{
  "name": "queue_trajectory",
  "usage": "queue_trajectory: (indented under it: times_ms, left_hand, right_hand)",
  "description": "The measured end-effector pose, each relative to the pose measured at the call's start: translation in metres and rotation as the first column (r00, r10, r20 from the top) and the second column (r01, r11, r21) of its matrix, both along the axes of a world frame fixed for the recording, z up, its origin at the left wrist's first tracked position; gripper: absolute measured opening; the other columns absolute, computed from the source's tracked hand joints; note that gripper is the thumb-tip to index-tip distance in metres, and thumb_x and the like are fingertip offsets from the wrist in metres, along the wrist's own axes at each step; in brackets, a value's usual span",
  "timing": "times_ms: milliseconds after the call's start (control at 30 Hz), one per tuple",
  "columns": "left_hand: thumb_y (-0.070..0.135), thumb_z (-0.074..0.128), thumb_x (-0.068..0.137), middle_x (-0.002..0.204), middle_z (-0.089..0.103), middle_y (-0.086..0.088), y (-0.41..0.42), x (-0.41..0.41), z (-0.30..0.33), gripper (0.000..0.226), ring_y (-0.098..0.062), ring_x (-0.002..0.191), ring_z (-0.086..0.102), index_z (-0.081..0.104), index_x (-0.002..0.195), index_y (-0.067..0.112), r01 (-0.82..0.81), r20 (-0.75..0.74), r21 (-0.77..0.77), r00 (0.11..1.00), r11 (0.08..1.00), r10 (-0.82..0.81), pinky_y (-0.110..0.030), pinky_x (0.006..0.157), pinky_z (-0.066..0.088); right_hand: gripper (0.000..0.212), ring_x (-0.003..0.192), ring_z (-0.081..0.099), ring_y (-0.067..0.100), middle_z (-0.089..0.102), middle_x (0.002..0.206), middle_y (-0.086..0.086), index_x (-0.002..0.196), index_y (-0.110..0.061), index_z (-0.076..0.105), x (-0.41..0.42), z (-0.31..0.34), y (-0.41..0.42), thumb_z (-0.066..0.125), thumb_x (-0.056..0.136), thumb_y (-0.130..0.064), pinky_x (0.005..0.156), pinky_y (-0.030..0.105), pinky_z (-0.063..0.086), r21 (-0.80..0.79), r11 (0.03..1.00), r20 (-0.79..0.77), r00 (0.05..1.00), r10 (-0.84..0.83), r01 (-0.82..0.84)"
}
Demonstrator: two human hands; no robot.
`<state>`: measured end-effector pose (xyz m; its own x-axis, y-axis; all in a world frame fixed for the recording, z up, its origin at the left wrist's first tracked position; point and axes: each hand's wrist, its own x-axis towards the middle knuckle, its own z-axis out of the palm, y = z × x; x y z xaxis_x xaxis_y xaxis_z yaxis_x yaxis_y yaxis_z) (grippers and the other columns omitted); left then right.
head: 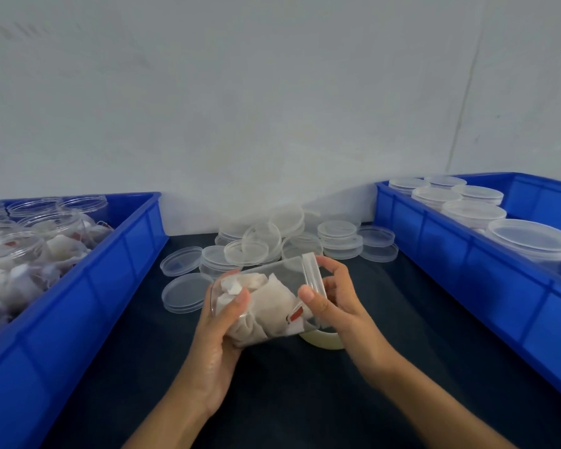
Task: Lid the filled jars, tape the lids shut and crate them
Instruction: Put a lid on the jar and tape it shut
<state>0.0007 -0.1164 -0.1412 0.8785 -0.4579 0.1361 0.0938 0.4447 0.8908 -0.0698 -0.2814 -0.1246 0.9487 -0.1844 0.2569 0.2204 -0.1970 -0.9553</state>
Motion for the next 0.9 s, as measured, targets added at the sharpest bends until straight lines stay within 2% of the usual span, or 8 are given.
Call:
queue_trajectory:
  times_ms: [67, 167, 300, 433, 567, 633, 733, 900]
  left_hand:
    - [0.04, 0.071, 0.069, 0.122, 0.066, -0.014, 0.0, 0.001, -0.002, 0.067, -0.027, 0.104, 0.067, 0.056, 0.127, 0.012, 0.029, -0.02, -0.023, 0.999, 0.999, -0.03, -0.034, 0.071, 0.058]
    - [0.041, 0.062, 0.076, 0.121, 0.065, -0.018, 0.0, 0.002, -0.005, 0.053, -0.029, 0.102, 0.068, 0.063, 0.12, 0.011, 0.064, -0.083, -0.02, 0.994, 0.998, -0.066, -0.036, 0.071, 0.059]
    - [0.043, 0.076, 0.065, 0.121, 0.066, -0.014, 0.002, 0.003, -0.003, 0.066, -0.027, 0.103, 0.068, 0.062, 0.123, 0.015, 0.045, -0.056, -0.016, 0.997, 0.999, -0.046, -0.035, 0.07, 0.058]
    - [0.041, 0.086, 0.049, 0.125, 0.065, -0.011, 0.002, 0.003, -0.002, 0.093, -0.027, 0.111, 0.065, 0.053, 0.132, 0.017, 0.056, -0.068, -0.028, 0.996, 0.998, -0.058, -0.035, 0.074, 0.059]
    - [0.044, 0.073, 0.073, 0.12, 0.067, -0.015, 0.004, 0.002, -0.002, 0.052, -0.027, 0.104, 0.068, 0.068, 0.116, 0.014, 0.08, -0.086, -0.061, 0.993, 0.995, -0.085, -0.036, 0.079, 0.059]
    - [0.04, 0.069, 0.075, 0.117, 0.069, -0.014, 0.005, 0.002, -0.001, 0.037, -0.025, 0.102, 0.069, 0.074, 0.105, 0.019, 0.08, -0.076, -0.035, 0.994, 0.996, -0.082, -0.035, 0.078, 0.059]
    - [0.039, 0.076, 0.066, 0.114, 0.07, -0.013, 0.004, 0.001, 0.0, 0.036, -0.025, 0.101, 0.069, 0.076, 0.098, 0.021, 0.058, -0.062, -0.011, 0.996, 0.998, -0.059, -0.032, 0.071, 0.059]
    - [0.035, 0.061, 0.084, 0.115, 0.07, -0.014, 0.006, 0.005, 0.006, 0.028, -0.024, 0.097, 0.07, 0.077, 0.098, 0.018, 0.092, -0.073, 0.008, 0.993, 0.996, -0.091, -0.037, 0.081, 0.058]
  right_hand:
    - [0.08, 0.137, 0.037, 0.018, 0.031, 0.143, -0.004, 0.134, -0.059, 0.018, 0.0, -0.002, -0.001, 0.06, 0.066, -0.068, 0.109, 0.042, 0.039, -0.074, 0.997, 0.032, 0.999, 0.029, -0.027]
    - [0.076, 0.139, 0.01, -0.016, 0.012, 0.147, -0.038, 0.138, -0.064, 0.013, -0.004, -0.002, 0.002, 0.059, 0.078, -0.054, 0.11, 0.016, 0.023, -0.1, 0.98, 0.101, 0.979, 0.179, -0.169]
    - [0.062, 0.126, 0.041, -0.008, 0.04, 0.142, -0.019, 0.138, -0.05, 0.035, -0.003, -0.001, -0.001, 0.057, 0.081, -0.04, 0.099, 0.013, 0.042, -0.043, 0.994, 0.083, 0.991, 0.101, -0.098]
    - [0.074, 0.124, 0.047, 0.002, 0.043, 0.137, -0.011, 0.138, -0.054, 0.024, 0.0, 0.004, -0.001, 0.047, 0.07, -0.074, 0.09, 0.014, 0.039, -0.011, 0.998, -0.018, 0.998, 0.06, -0.06]
    - [0.073, 0.143, 0.024, 0.008, 0.023, 0.156, -0.01, 0.139, -0.05, 0.024, 0.002, 0.004, -0.002, 0.062, 0.077, -0.047, 0.116, 0.035, 0.03, -0.032, 0.987, 0.078, 0.984, 0.159, -0.157]
    - [0.062, 0.13, 0.041, -0.001, 0.037, 0.147, -0.009, 0.137, -0.049, 0.034, -0.001, 0.003, -0.003, 0.058, 0.081, -0.04, 0.107, 0.026, 0.042, -0.022, 0.99, 0.059, 0.988, 0.141, -0.14]
    - [0.054, 0.099, 0.055, -0.01, 0.047, 0.127, -0.012, 0.133, -0.053, 0.035, -0.003, 0.004, -0.004, 0.048, 0.083, -0.07, 0.073, 0.013, 0.045, -0.083, 0.997, -0.041, 0.999, 0.006, -0.01]
    - [0.058, 0.106, 0.054, -0.01, 0.047, 0.129, -0.021, 0.139, -0.052, 0.034, -0.005, 0.007, -0.011, 0.052, 0.085, -0.066, 0.08, 0.008, 0.047, -0.108, 0.994, 0.034, 0.999, 0.027, -0.024]
